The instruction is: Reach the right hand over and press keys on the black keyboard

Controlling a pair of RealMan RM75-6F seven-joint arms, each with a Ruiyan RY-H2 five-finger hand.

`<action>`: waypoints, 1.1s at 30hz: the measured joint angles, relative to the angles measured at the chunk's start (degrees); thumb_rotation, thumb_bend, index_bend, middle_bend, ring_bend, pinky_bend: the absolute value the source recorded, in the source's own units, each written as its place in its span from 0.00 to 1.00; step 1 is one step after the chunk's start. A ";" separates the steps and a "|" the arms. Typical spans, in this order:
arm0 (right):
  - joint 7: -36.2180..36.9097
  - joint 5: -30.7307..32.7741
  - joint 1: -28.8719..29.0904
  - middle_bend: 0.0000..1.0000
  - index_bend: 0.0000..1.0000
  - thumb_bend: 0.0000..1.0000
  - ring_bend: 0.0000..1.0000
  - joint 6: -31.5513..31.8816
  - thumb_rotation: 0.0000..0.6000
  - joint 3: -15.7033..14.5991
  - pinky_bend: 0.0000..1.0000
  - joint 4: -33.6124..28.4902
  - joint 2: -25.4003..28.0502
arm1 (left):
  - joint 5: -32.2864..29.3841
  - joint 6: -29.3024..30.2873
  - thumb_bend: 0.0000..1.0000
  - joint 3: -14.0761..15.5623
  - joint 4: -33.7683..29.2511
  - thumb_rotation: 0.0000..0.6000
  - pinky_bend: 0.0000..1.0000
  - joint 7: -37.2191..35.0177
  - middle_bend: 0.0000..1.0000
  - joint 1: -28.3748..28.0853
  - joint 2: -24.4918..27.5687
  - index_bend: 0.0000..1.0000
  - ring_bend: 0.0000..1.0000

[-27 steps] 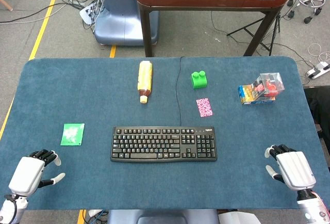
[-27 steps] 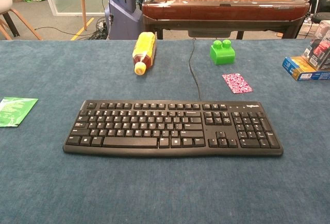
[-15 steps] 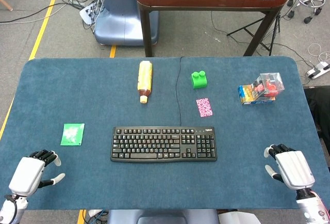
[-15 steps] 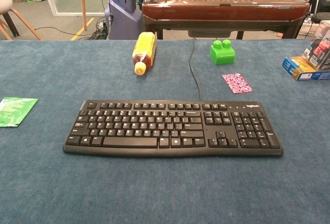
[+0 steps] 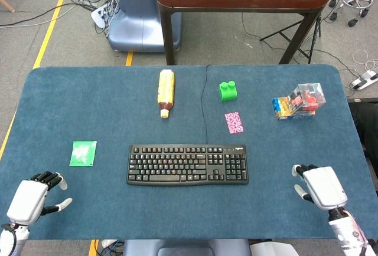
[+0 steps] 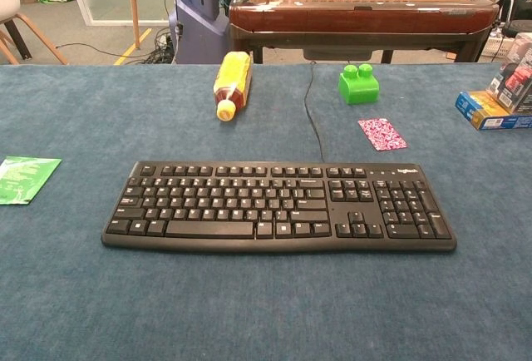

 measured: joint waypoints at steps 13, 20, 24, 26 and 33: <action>-15.25 7.96 11.91 0.93 0.36 0.72 0.94 -14.72 1.00 4.92 1.00 -4.29 -5.03 | -0.16 0.64 0.08 0.00 0.04 1.00 0.53 -0.06 0.54 0.61 0.24 0.59 0.43; -22.38 15.43 18.21 0.95 0.36 0.78 0.97 -20.23 1.00 7.28 1.00 -3.37 -10.28 | -0.29 0.86 0.08 -0.07 0.04 1.00 0.53 -0.33 0.54 0.82 0.37 0.59 0.43; -25.72 20.05 22.06 0.96 0.36 0.78 0.97 -22.38 1.00 8.39 1.00 -1.86 -13.87 | -0.29 0.97 0.08 -0.13 0.04 1.00 0.53 -0.48 0.54 0.87 0.46 0.59 0.43; -26.88 21.76 23.68 0.96 0.36 0.79 0.97 -23.03 1.00 8.77 1.00 -1.01 -15.46 | -0.20 1.09 0.08 -0.13 0.01 1.00 0.53 -0.53 0.54 0.92 0.50 0.59 0.43; -30.69 27.05 28.95 0.96 0.36 0.79 0.97 -24.52 1.00 9.21 1.00 2.20 -20.43 | -0.21 1.08 0.08 -0.16 -0.02 1.00 0.53 -0.65 0.54 0.99 0.64 0.59 0.43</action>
